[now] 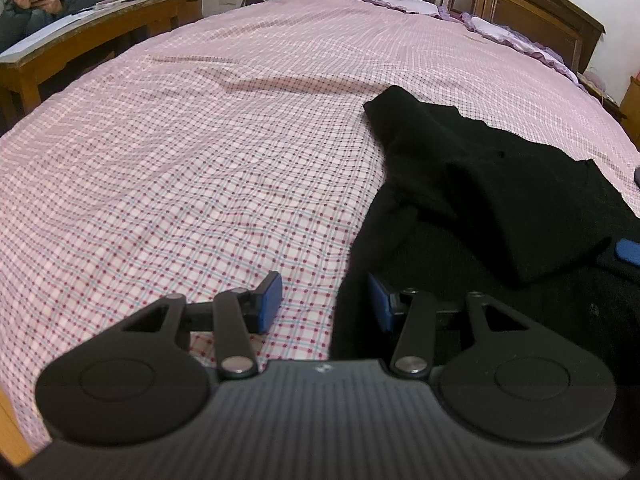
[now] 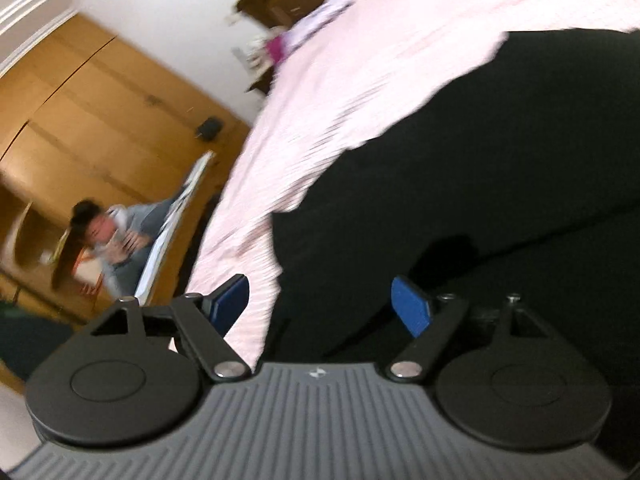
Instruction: Fold small clothes
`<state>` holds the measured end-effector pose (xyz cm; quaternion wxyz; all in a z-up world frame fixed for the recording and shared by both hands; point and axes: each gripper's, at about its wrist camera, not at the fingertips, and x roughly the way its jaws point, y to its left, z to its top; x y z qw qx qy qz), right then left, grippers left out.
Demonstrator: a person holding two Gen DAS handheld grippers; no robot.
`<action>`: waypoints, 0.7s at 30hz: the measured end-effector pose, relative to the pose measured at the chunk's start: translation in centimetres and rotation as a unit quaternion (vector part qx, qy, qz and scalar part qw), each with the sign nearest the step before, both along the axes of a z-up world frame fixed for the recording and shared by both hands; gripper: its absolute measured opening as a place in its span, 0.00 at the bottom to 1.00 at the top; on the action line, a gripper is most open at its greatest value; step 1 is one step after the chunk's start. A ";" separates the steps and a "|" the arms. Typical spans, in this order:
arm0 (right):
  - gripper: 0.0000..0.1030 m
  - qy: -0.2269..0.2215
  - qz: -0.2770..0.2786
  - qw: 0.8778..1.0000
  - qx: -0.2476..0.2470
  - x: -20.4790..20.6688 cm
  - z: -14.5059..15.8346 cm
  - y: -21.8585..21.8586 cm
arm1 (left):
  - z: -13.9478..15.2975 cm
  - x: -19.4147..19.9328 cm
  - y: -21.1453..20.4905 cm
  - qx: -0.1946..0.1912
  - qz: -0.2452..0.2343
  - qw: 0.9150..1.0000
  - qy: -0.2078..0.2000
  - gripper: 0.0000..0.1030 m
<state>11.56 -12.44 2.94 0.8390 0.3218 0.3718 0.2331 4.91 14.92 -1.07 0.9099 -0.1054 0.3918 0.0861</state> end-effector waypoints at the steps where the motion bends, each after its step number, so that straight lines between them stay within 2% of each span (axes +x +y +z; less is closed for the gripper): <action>1: 0.81 -0.008 0.011 1.000 -0.012 -0.1 0.2 0.8 | 0.0 0.0 0.0 -0.001 0.000 1.000 0.000 0.47; 5: 0.84 -0.059 0.038 0.992 -0.101 -0.8 0.4 4.9 | 0.1 -0.2 0.0 -0.006 0.003 1.000 -0.001 0.47; 8: 0.85 -0.096 0.067 0.980 -0.158 -0.8 -0.3 7.8 | 0.1 -0.2 0.0 -0.005 0.004 1.000 -0.002 0.48; 12: 0.85 -0.122 0.083 0.959 -0.240 -1.1 -1.7 10.9 | 0.1 -0.3 -0.1 -0.001 0.002 1.000 -0.002 0.48; 14: 0.85 -0.124 0.093 0.953 -0.260 -0.8 -2.7 12.0 | 0.1 -0.3 -0.1 0.001 0.001 1.000 -0.002 0.48; 18: 0.83 -0.111 0.097 0.955 -0.257 -0.4 -4.2 12.8 | 0.1 -0.3 -0.1 0.002 -0.001 1.000 -0.001 0.48; 19: 0.81 -0.114 0.096 0.954 -0.260 0.1 -4.3 12.9 | 0.1 -0.4 -0.1 0.003 -0.003 1.000 -0.002 0.48; 21: 0.71 -0.123 0.094 0.948 -0.278 0.2 -4.9 13.2 | 0.1 -0.4 -0.1 0.002 -0.003 1.000 -0.003 0.48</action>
